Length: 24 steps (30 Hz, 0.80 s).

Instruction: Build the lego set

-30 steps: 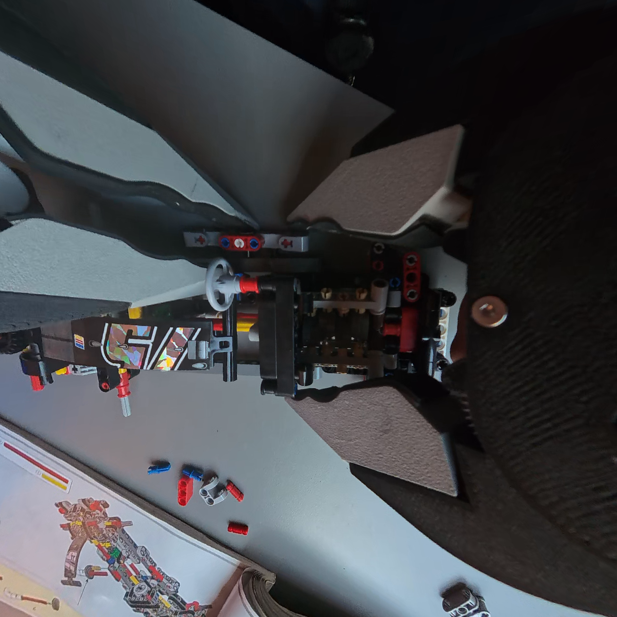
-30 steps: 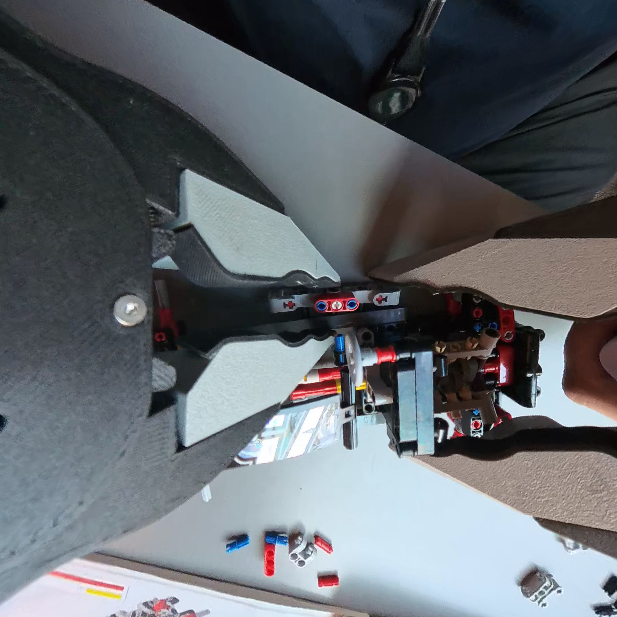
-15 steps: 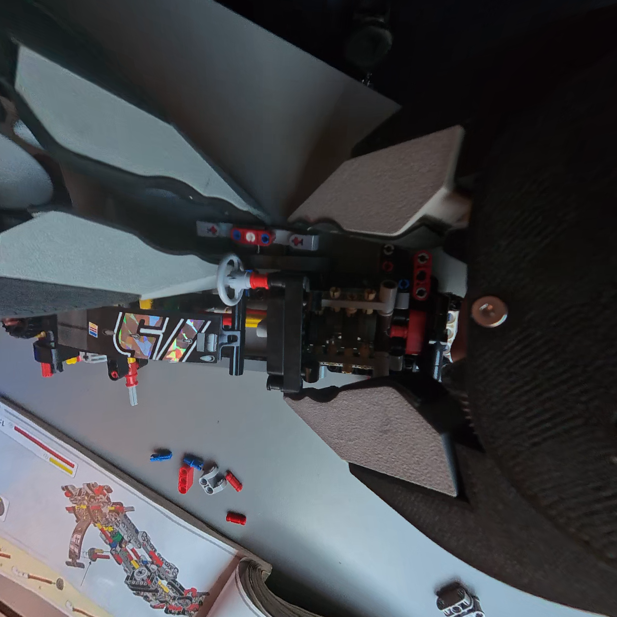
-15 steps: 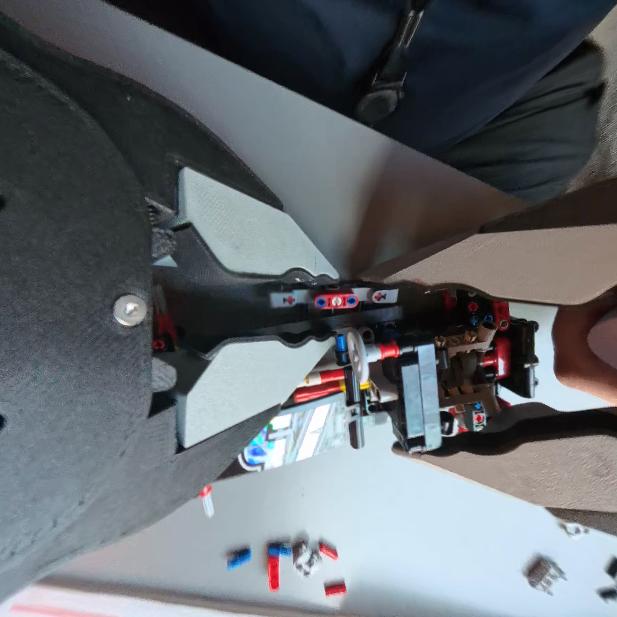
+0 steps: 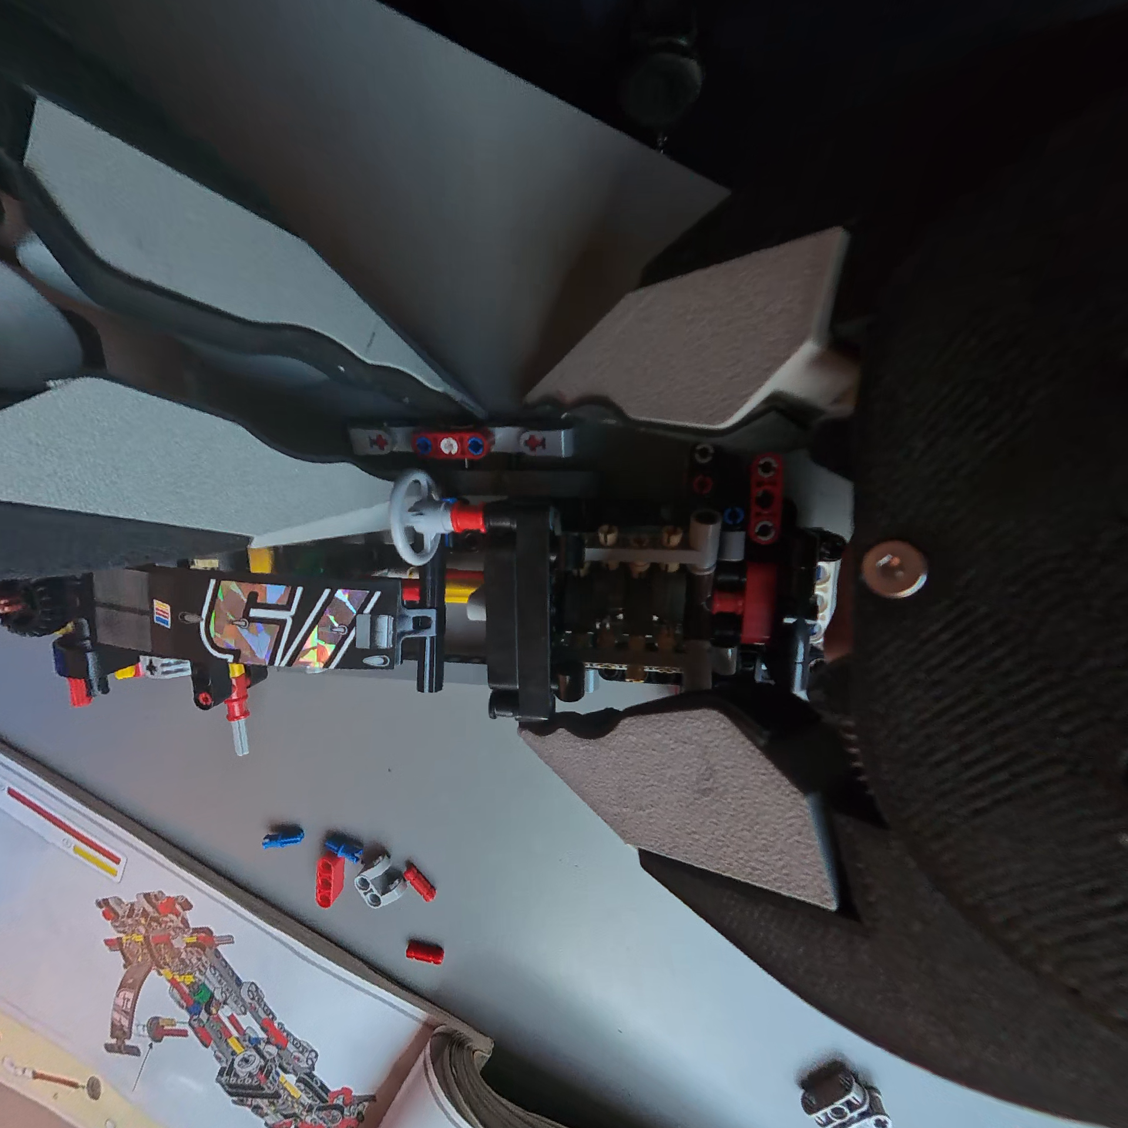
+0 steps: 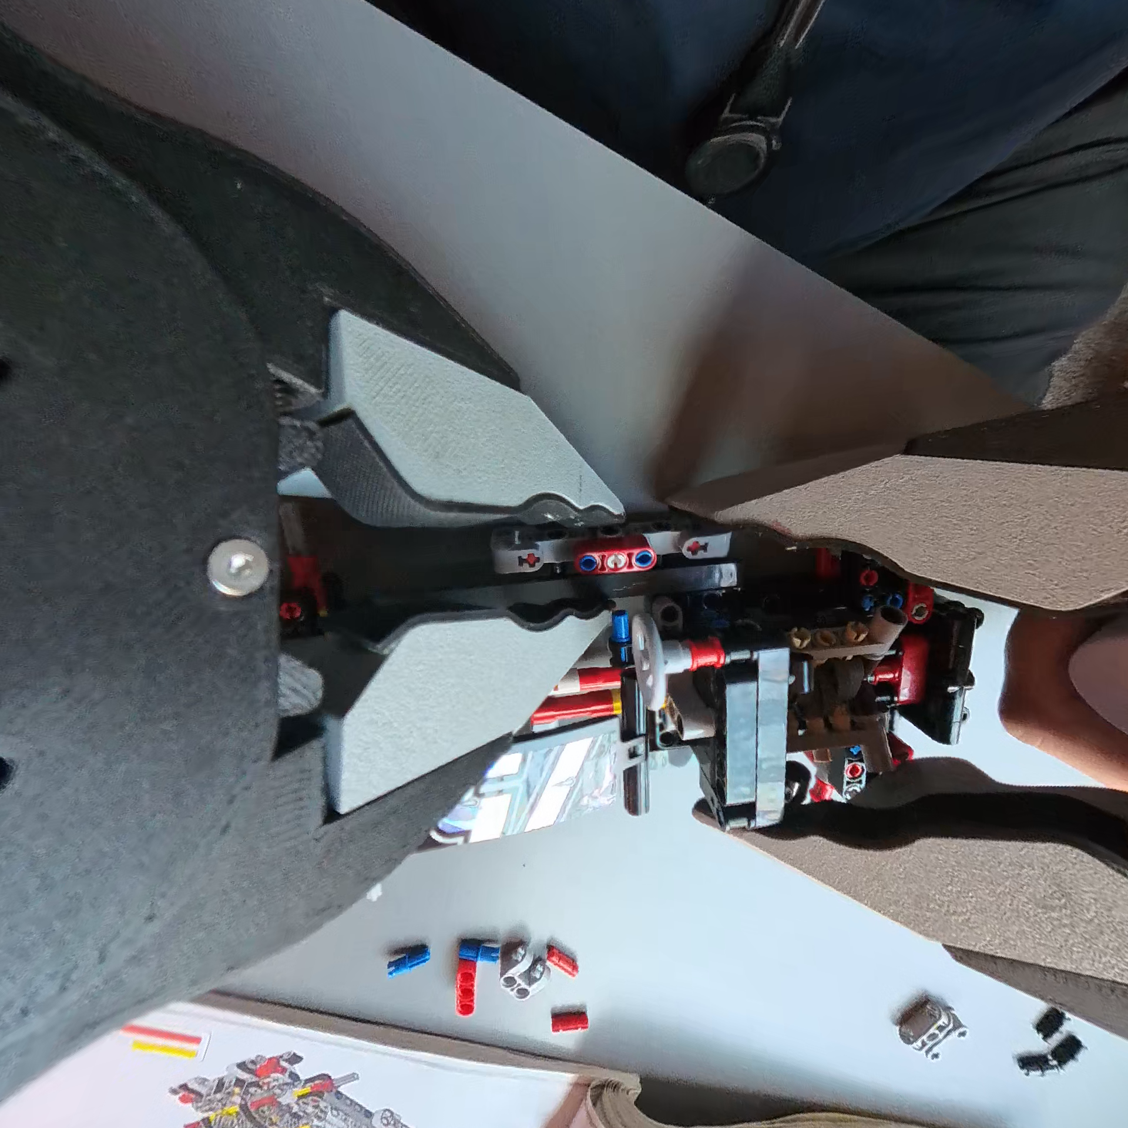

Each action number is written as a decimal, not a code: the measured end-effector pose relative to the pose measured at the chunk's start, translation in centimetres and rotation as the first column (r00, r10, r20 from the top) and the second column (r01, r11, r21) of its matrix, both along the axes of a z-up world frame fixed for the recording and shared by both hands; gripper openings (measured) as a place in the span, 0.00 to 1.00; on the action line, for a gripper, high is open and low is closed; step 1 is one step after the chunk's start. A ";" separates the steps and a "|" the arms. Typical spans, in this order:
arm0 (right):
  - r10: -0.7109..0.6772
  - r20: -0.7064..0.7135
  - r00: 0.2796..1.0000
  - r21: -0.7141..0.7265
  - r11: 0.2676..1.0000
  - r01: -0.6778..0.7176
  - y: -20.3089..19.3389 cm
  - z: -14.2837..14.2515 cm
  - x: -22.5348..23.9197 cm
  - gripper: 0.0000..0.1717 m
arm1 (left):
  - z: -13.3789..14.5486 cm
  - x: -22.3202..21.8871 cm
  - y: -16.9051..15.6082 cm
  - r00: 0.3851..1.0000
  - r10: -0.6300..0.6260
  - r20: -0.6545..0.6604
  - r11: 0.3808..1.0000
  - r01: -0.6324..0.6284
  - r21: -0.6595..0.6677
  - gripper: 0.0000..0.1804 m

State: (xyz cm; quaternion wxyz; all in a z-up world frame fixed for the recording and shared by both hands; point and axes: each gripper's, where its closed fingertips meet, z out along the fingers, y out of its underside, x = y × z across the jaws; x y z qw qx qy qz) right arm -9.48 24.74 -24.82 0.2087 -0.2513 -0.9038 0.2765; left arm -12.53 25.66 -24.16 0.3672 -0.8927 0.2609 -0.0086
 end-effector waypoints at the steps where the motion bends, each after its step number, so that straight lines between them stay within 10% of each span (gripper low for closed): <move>1: -0.002 -0.002 1.000 -0.009 1.000 0.002 0.0 0.0 0.0 0.12 | 0.0 0.0 0.0 1.000 -0.008 0.002 1.000 0.008 -0.006 0.53; 17: -0.035 -0.076 0.996 -0.015 0.999 0.034 -0.6 0.1 -1.0 0.12 | 1.3 -1.0 -1.3 0.997 0.074 -0.010 0.997 -0.074 0.026 0.50; 24: -0.032 -0.128 0.991 0.004 0.999 0.033 -0.7 0.2 -0.9 0.13 | 4.1 2.3 -4.5 0.990 0.127 0.060 0.986 -0.133 0.103 0.25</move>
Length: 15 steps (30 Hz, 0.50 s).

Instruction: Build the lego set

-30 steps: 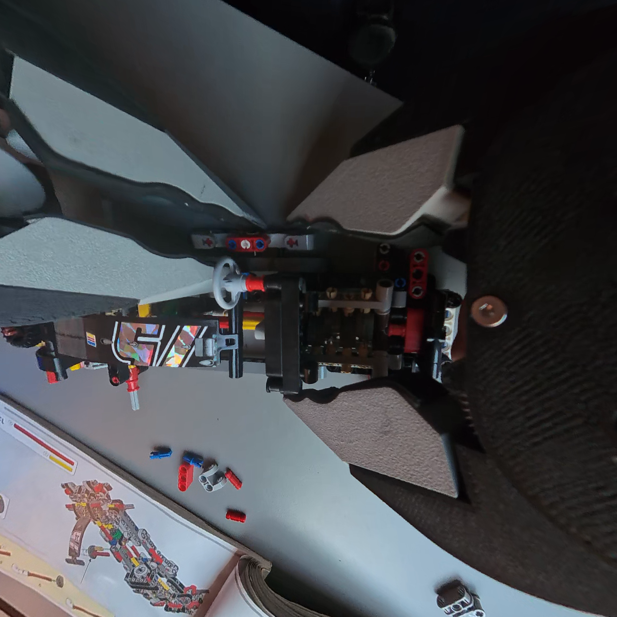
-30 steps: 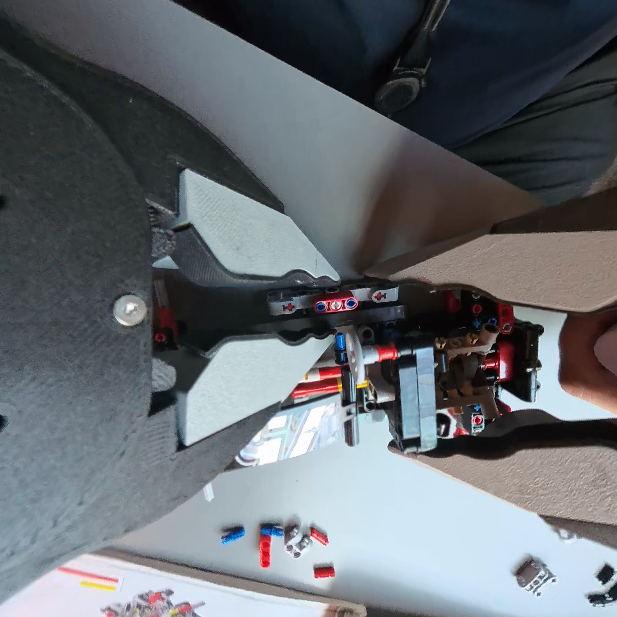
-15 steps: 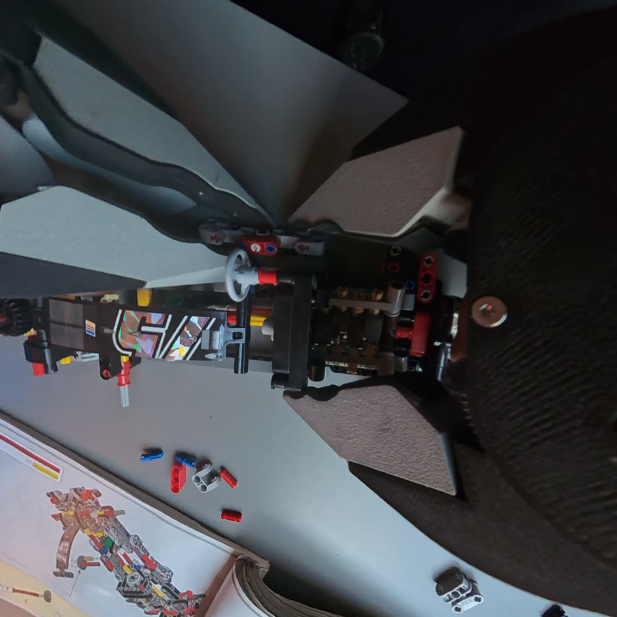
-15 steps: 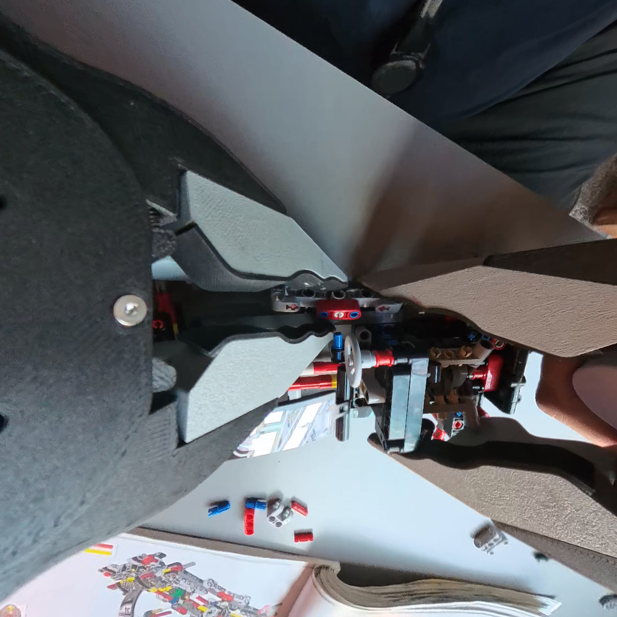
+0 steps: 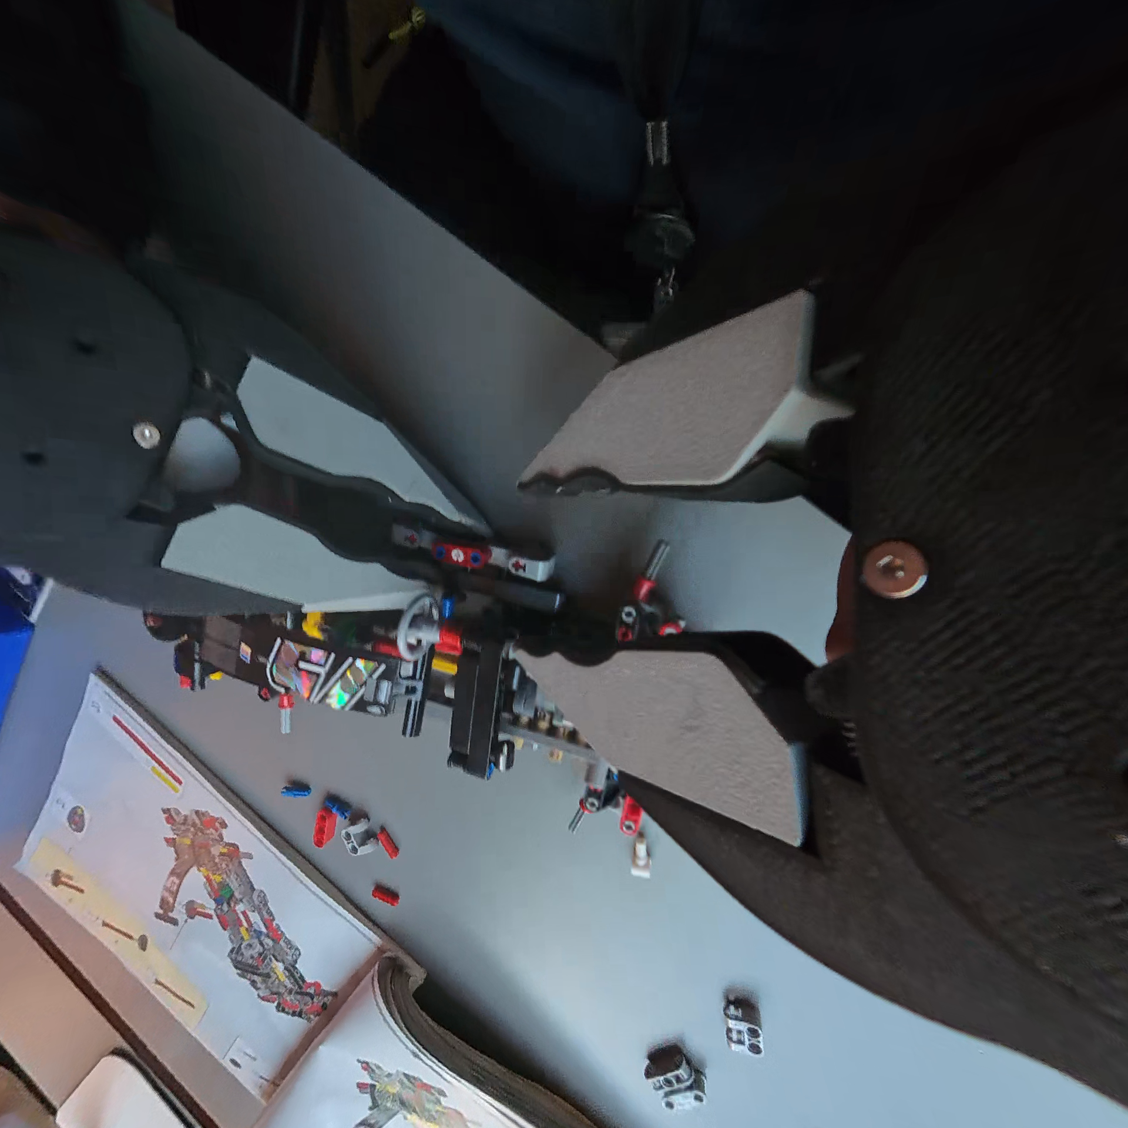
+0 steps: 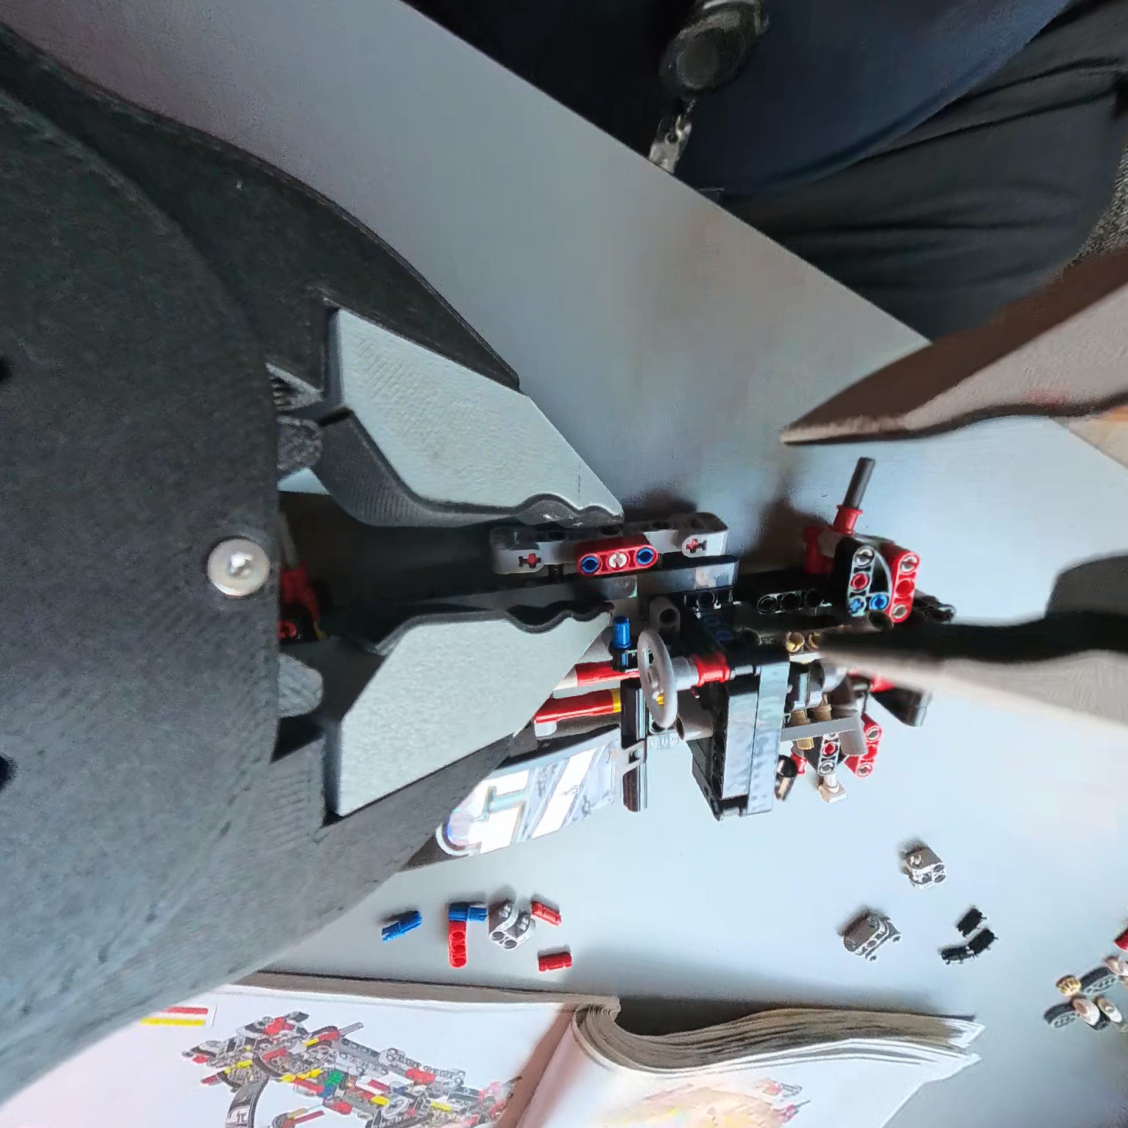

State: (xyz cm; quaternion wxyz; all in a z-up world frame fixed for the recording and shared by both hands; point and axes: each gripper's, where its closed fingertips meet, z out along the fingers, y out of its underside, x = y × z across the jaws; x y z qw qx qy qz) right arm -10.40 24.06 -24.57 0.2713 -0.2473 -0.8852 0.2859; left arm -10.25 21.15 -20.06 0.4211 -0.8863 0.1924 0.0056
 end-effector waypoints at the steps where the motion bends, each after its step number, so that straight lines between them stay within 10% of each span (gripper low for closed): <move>1: -0.003 0.001 1.000 -0.002 1.000 0.003 0.0 0.0 0.0 0.13 | -0.3 0.4 -0.1 1.000 0.002 -0.017 1.000 -0.002 0.001 0.21; 15: 0.002 0.199 0.980 -0.123 0.992 0.023 -0.6 -0.1 2.0 0.20 | -4.2 1.3 1.4 0.963 0.021 -0.270 0.998 -0.036 -0.051 0.07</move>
